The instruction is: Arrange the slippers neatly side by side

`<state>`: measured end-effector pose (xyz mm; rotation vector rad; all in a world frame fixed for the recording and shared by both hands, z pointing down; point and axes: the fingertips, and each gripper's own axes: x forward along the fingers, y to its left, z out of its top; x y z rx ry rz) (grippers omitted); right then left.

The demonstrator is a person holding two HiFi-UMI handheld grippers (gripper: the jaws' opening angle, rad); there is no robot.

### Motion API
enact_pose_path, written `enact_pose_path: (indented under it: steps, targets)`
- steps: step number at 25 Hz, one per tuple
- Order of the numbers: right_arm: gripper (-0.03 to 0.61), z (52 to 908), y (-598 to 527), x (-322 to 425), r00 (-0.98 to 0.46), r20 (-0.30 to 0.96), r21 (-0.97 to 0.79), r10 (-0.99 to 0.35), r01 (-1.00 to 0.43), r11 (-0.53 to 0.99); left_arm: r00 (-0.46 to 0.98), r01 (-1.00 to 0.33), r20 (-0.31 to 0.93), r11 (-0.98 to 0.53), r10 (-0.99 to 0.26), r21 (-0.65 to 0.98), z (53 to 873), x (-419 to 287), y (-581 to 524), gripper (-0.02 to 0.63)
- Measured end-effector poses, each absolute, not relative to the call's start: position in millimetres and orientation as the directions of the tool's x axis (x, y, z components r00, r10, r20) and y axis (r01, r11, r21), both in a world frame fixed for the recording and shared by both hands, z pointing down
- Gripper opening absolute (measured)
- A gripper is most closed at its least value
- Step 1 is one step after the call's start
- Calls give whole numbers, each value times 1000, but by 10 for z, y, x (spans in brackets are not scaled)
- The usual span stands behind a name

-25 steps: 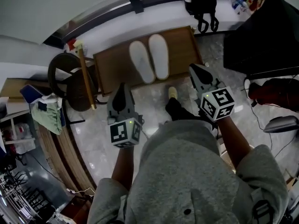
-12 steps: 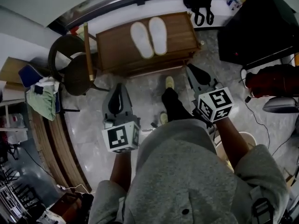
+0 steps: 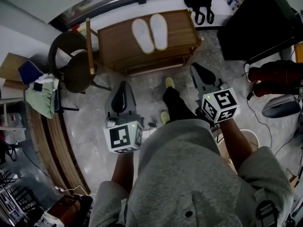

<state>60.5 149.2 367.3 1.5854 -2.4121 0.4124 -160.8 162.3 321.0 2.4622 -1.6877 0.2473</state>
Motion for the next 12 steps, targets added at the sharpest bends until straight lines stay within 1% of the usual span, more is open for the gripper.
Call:
enact_pose_path:
  steps: [3,12]
  targets:
    - [35,3675,1518,598,-396,342,-113,-852,-918,381,354,-934,234,-357,-906,31,3228,-1600,1658,21]
    - [35,3676,1529,548,-408,340,-118,-847,-912,392,368,-928,235,-369,-900,42,3246,-1546,1698,21]
